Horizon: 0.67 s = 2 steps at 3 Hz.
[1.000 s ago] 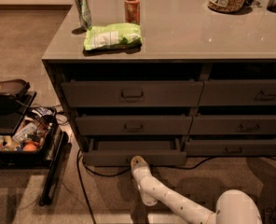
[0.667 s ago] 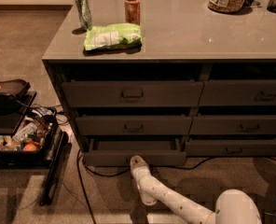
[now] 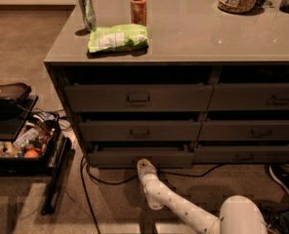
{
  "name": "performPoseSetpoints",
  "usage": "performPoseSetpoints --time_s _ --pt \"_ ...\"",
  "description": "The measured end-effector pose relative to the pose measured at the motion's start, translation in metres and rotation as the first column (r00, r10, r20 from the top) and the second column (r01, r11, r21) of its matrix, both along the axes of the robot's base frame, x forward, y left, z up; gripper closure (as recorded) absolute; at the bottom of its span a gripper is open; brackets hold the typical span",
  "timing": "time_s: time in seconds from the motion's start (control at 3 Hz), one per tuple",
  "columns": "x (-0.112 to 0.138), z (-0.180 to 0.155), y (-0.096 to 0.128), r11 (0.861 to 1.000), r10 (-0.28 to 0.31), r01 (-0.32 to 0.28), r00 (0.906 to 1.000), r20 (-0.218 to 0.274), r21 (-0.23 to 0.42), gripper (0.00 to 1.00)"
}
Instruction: Close bottom drawer
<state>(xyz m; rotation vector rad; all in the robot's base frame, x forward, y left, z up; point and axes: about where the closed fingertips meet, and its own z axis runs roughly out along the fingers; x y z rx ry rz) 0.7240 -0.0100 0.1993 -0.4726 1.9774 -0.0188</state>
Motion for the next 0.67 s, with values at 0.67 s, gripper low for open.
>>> performPoseSetpoints --time_s 0.67 --pt "0.031 0.006 0.004 0.999 -0.007 0.004 0.9986 0.052 0.048 1.00"
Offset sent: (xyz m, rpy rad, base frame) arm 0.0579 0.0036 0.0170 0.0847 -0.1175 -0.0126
